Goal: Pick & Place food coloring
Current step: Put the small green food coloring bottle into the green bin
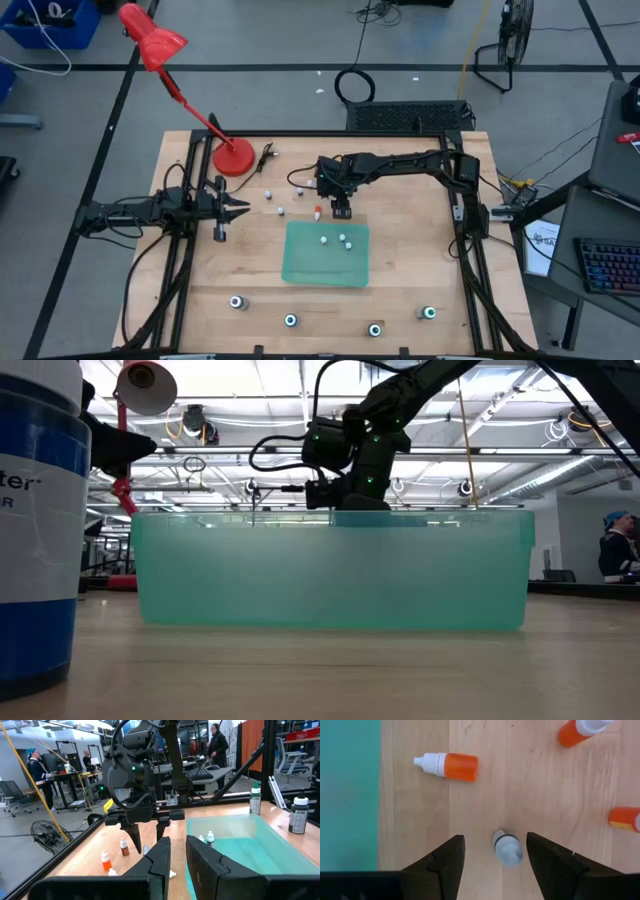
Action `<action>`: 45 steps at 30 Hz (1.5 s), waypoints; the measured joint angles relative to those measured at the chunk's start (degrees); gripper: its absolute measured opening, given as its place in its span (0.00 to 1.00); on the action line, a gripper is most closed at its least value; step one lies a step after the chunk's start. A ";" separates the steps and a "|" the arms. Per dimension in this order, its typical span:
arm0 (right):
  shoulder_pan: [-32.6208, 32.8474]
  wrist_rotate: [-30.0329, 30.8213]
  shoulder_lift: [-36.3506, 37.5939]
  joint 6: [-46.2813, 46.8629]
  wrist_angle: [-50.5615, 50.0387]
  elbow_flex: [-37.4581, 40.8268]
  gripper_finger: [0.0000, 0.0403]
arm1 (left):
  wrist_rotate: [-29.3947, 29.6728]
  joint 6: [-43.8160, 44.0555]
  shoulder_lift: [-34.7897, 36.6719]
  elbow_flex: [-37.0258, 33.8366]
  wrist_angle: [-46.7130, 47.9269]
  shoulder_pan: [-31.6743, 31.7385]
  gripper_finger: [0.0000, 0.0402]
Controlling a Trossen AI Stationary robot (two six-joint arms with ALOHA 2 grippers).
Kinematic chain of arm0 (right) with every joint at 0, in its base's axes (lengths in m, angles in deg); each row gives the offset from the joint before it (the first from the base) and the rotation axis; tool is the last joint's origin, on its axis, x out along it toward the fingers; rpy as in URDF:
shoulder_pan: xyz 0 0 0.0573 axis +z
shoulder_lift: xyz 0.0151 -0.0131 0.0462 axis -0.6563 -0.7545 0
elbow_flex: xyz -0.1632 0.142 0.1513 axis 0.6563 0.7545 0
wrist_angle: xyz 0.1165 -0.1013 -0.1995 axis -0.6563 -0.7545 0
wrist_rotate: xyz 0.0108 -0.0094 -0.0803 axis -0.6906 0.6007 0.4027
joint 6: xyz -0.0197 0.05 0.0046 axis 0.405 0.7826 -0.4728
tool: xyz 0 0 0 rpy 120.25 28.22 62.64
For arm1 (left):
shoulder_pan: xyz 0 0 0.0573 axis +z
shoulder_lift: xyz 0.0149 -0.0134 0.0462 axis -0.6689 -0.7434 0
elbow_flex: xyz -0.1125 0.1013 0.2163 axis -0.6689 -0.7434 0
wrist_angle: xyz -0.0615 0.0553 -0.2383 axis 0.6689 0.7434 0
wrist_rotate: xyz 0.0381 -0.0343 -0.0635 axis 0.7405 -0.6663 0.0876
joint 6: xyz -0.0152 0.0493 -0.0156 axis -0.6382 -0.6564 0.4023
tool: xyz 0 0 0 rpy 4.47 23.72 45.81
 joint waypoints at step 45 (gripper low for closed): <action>-1.40 0.04 0.00 -0.49 2.13 3.17 0.27 | 0.02 0.02 0.01 0.00 0.00 0.00 0.17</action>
